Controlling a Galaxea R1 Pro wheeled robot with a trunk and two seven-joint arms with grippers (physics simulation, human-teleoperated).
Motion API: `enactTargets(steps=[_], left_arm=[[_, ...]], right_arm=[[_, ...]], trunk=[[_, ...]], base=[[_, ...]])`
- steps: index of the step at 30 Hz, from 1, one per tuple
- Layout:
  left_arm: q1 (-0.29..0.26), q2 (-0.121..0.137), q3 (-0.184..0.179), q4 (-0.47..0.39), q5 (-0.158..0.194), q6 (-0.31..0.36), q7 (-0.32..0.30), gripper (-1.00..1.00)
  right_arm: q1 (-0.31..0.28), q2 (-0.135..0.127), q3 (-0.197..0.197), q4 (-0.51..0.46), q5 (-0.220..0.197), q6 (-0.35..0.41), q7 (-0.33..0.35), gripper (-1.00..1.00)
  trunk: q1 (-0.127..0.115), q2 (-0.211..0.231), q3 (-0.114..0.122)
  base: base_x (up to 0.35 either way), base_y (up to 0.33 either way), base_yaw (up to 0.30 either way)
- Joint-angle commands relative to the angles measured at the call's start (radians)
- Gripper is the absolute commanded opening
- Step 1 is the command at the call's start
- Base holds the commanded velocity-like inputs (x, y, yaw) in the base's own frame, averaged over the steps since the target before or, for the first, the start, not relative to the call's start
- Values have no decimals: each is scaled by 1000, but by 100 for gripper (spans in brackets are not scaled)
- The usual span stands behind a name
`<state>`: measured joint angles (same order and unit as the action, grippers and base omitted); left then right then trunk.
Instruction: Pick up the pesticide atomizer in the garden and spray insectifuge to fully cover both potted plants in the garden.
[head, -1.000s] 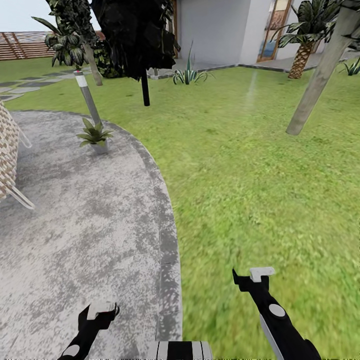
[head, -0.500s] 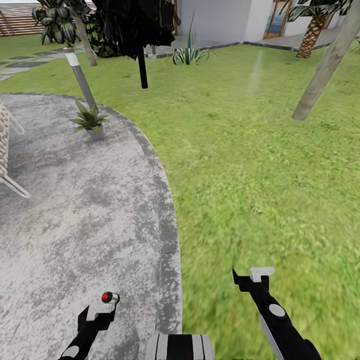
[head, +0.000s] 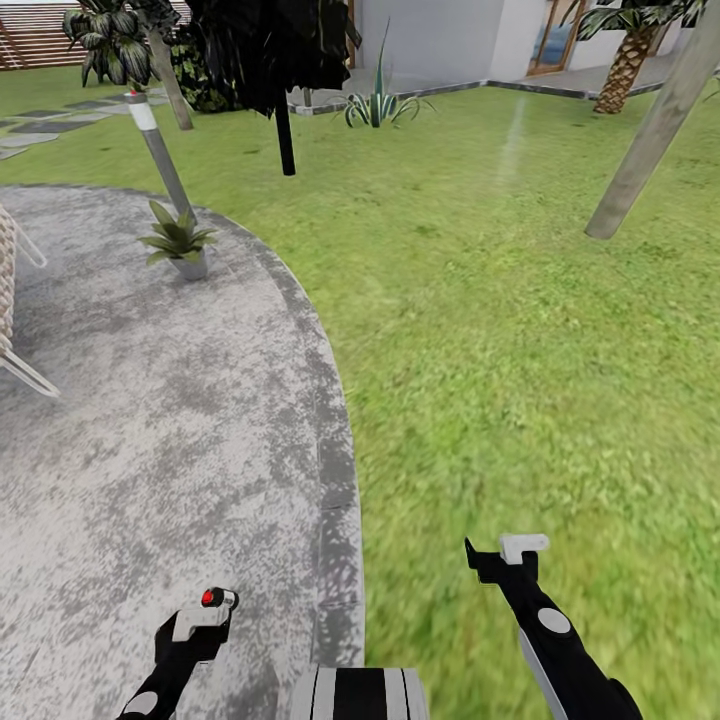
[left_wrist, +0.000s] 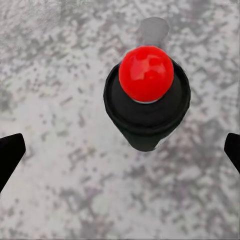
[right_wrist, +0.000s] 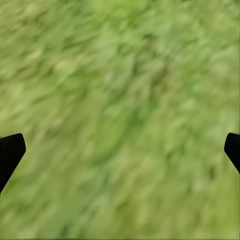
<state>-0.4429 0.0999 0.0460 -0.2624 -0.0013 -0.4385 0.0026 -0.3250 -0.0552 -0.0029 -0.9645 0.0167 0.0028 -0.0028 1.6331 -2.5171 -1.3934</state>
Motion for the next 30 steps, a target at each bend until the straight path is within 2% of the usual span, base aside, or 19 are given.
enactTargets(steps=[1,15,18,30], left_arm=[[0,0,3,1,1,-3,0,100],[0,-2,2,0,-4,-3,-1,100],[0,-2,2,0,-4,-3,-1,100],[0,-1,3,0,-5,-3,0,100]], right_arm=[[0,0,0,0,2,0,0,100],[0,0,0,-2,2,0,0,100],[0,0,0,-2,2,0,0,100],[0,0,0,-2,2,0,0,100]], trunk=[[0,0,-1],[0,0,-1],[2,-1,-13],[2,-1,-14]], base=[[190,0,0],[23,0,0],[0,0,-56],[1,0,-41]])
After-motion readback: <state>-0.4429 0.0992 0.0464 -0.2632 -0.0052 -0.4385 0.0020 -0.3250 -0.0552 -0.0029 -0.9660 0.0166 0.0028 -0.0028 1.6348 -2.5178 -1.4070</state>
